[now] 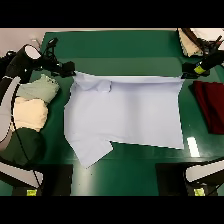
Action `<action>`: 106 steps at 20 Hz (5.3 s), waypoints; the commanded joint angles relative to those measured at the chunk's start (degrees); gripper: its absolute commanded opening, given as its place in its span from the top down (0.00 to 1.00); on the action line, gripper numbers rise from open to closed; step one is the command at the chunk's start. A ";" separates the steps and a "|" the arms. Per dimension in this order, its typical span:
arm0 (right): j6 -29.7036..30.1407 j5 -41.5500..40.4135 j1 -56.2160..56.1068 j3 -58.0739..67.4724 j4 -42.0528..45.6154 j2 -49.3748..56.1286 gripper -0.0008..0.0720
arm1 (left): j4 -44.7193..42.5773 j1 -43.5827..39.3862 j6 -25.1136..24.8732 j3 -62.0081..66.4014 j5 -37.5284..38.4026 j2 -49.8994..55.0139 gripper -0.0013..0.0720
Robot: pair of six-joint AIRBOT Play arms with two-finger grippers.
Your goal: Fold the shirts.
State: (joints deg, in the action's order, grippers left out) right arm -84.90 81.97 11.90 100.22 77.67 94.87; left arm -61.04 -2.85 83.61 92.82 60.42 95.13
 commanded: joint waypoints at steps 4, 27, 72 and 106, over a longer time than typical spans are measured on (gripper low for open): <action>2.32 -3.13 -0.11 -16.13 -0.15 -6.36 0.97 | -4.35 0.02 -3.06 -5.31 11.58 1.03 0.96; 2.99 -6.36 3.23 -39.50 -9.18 -34.84 0.46 | 7.41 0.02 5.44 -70.77 4.83 -44.54 0.32; 1.01 1.90 0.09 -45.90 2.45 -40.19 0.97 | -4.00 -2.58 4.28 -45.94 10.27 -47.60 0.96; 22.16 1.09 7.41 -29.35 -33.16 -9.14 0.97 | 7.67 -25.68 7.87 -18.45 -15.04 -3.52 0.96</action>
State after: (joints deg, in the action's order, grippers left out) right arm -63.18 79.61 21.76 66.15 45.67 90.17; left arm -54.87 -25.71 91.46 69.89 46.41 85.80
